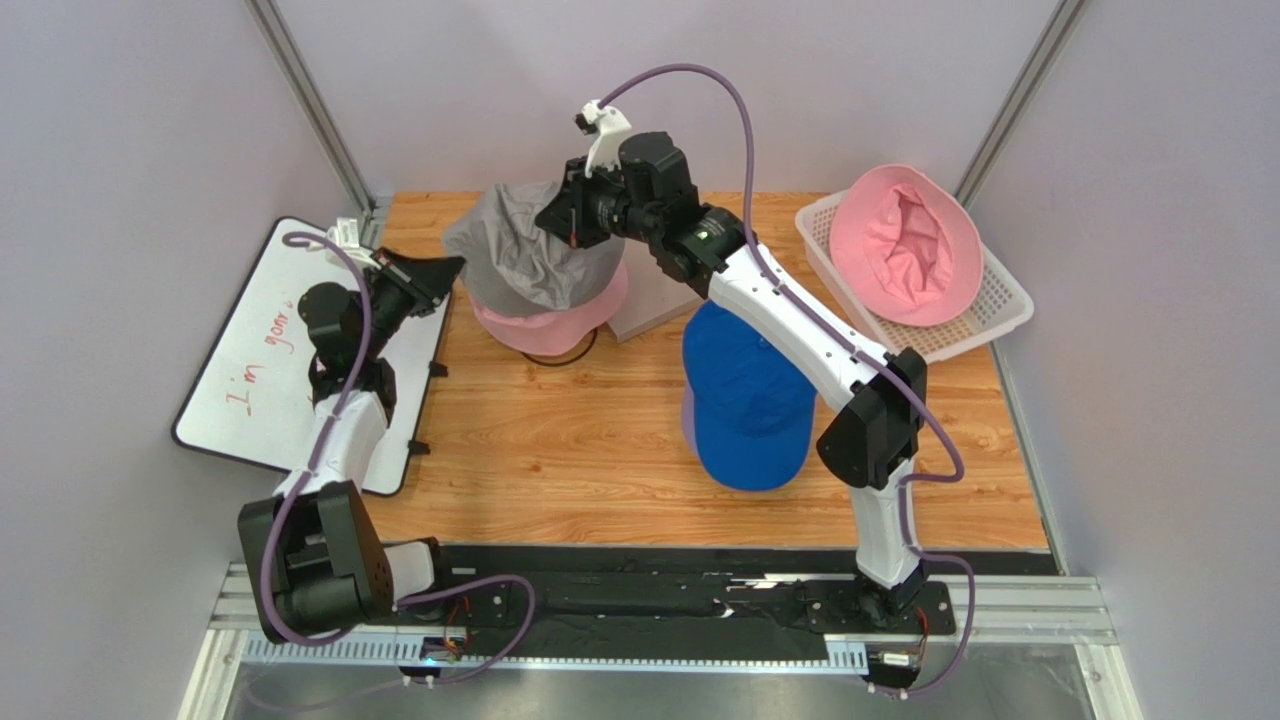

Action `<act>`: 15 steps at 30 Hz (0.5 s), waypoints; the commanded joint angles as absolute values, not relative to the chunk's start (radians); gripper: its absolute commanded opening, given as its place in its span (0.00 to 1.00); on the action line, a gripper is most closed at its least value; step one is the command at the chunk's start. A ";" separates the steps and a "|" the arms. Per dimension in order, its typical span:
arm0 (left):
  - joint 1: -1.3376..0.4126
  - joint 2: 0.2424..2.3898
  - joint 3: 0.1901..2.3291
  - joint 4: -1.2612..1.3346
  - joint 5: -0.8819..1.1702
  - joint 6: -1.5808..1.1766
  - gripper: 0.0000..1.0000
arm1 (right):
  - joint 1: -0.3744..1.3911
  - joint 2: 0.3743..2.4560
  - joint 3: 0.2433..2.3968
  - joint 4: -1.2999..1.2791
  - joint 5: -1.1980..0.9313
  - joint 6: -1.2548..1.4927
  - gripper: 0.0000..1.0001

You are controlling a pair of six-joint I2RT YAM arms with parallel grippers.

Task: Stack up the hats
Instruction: Stack the hat on the hat.

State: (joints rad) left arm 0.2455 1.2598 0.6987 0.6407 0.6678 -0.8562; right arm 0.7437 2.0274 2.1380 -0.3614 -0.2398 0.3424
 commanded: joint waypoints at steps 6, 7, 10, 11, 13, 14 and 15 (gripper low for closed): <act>0.281 1.227 0.722 0.361 0.534 -0.755 0.00 | 0.752 1.965 2.117 -0.339 -0.213 0.336 0.00; 0.282 1.241 0.729 0.350 0.510 -0.744 0.00 | 0.750 1.970 2.118 -0.339 -0.212 0.336 0.00; 0.284 1.275 0.747 0.330 0.489 -0.716 0.00 | 0.752 1.997 2.143 -0.345 -0.210 0.333 0.00; 0.282 1.285 0.752 0.330 0.489 -0.716 0.00 | 0.752 2.005 2.152 -0.348 -0.209 0.333 0.00; 0.284 1.308 0.765 0.333 0.492 -0.712 0.00 | 0.752 2.019 2.172 -0.359 -0.196 0.327 0.00; 0.282 1.315 0.768 0.330 0.489 -0.709 0.00 | 0.750 2.029 2.174 -0.359 -0.189 0.324 0.00; 0.284 1.333 0.775 0.331 0.485 -0.706 0.00 | 0.752 2.036 2.178 -0.359 -0.175 0.321 0.00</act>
State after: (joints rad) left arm 0.2699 1.2984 0.7193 0.3538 0.5331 -0.7563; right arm 0.7460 2.0121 2.1208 -0.3626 -0.2226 0.3424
